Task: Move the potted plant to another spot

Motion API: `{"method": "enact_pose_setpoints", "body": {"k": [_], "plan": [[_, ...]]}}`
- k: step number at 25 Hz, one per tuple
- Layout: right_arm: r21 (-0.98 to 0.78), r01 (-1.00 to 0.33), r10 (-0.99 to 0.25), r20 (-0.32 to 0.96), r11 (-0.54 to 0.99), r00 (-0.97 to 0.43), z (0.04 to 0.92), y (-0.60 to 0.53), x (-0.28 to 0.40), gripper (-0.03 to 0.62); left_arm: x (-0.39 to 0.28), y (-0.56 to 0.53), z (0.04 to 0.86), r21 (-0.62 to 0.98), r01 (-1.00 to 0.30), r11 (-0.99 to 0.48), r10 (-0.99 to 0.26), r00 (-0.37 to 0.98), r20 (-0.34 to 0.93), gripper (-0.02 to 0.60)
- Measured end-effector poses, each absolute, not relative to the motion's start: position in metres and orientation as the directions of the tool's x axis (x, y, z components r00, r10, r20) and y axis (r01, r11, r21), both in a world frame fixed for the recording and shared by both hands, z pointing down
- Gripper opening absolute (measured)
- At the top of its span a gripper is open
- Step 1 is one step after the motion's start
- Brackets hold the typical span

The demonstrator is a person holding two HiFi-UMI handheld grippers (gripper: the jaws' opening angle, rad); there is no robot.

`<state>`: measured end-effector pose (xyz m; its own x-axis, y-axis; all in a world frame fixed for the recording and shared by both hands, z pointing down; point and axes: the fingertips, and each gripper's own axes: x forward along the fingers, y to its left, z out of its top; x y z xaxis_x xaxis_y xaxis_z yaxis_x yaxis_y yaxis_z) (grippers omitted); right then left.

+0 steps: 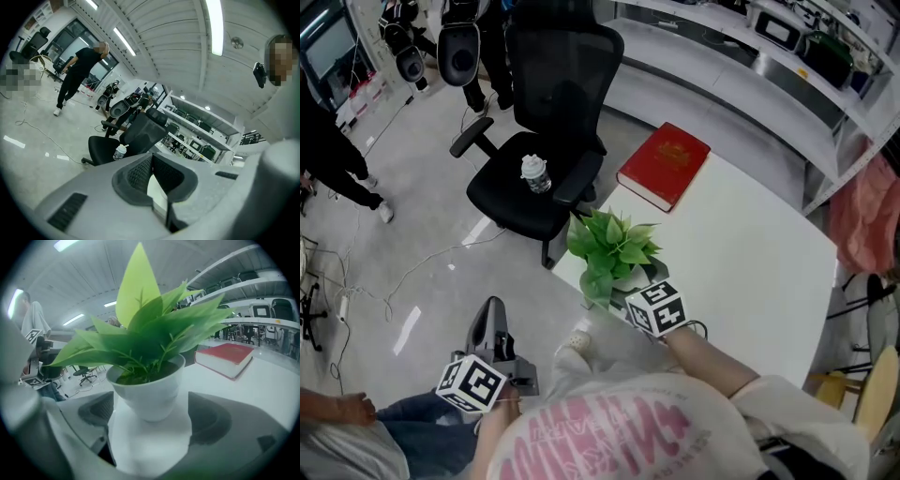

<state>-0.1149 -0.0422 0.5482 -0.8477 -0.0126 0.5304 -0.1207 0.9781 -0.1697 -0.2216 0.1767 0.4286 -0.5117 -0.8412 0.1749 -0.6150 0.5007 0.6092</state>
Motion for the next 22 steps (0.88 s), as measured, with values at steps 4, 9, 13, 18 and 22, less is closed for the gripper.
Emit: {"method": "enact_pose_setpoints", "body": {"k": [4,9,13,18,22], "plan": [[-0.181,-0.15,-0.03,0.534,0.972,-0.845,0.548,-0.048,-0.098,0.506,-0.211,0.165,0.427,0.609,-0.635,0.476,-0.86,-0.48,0.173,0.003],[-0.209,-0.186,-0.053,0.515,0.96,-0.855,0.541,-0.058,-0.072,0.505,-0.195,0.145,0.424,0.61,-0.657,0.443,-0.883,-0.438,0.169,0.003],[-0.206,-0.22,-0.089,0.503,0.953,-0.86,0.533,-0.068,-0.05,0.47,-0.181,0.128,0.421,0.611,-0.677,0.411,-0.901,-0.402,0.16,0.003],[-0.235,-0.272,-0.14,0.461,0.933,-0.876,0.516,-0.083,-0.026,0.276,-0.164,0.109,0.417,0.609,-0.697,0.379,-0.918,-0.368,0.15,0.003],[-0.267,-0.281,-0.159,0.402,0.922,-0.902,0.493,-0.09,-0.012,0.179,-0.149,0.094,0.413,0.61,-0.711,0.35,-0.93,-0.342,0.135,0.003]]}}
